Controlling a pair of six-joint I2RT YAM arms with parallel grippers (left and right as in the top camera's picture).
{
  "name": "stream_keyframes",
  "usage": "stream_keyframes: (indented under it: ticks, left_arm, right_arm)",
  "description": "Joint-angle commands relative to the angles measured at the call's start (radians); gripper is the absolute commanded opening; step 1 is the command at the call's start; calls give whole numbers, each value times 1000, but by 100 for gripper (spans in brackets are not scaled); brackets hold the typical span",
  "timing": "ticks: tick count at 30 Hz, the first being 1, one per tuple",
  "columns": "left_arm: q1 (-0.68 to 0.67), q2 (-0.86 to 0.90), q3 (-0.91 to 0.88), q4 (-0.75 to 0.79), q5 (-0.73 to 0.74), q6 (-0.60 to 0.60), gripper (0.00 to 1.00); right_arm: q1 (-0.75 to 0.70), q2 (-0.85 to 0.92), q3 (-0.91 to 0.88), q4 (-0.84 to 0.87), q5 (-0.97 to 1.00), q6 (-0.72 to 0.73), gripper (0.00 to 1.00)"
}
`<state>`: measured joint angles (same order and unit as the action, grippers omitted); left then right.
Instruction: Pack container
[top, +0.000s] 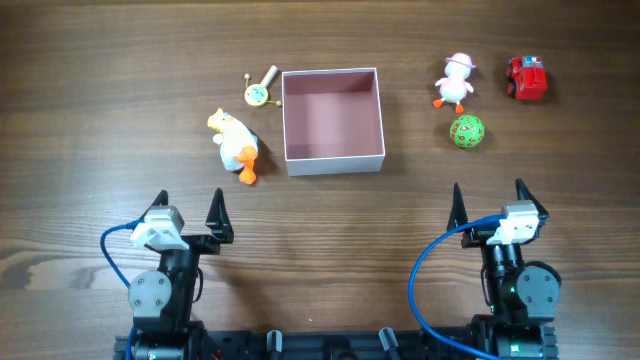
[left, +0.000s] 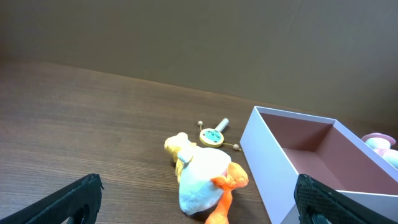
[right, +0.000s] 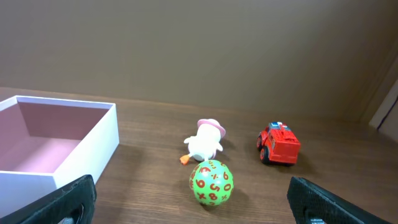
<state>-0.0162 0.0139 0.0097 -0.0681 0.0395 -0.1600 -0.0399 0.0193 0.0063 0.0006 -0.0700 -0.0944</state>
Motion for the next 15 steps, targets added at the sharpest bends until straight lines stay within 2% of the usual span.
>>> stream_keyframes:
  ticks: [1,7,12,15]
  left_arm:
    - [8,-8,-4,-4,19,-9,100]
    - [8,-8,-4,-4,19,-9,100]
    - [8,-8,-4,-4,19,-9,100]
    - [8,-8,-4,-4,19,-9,100]
  right_arm:
    - [5,-2,-1,45,15,46,100]
    - [5,-2,-1,126,5,191,100]
    - [5,-2,4,346,-46,200,100]
    - [5,6,62,384,-59,194,100]
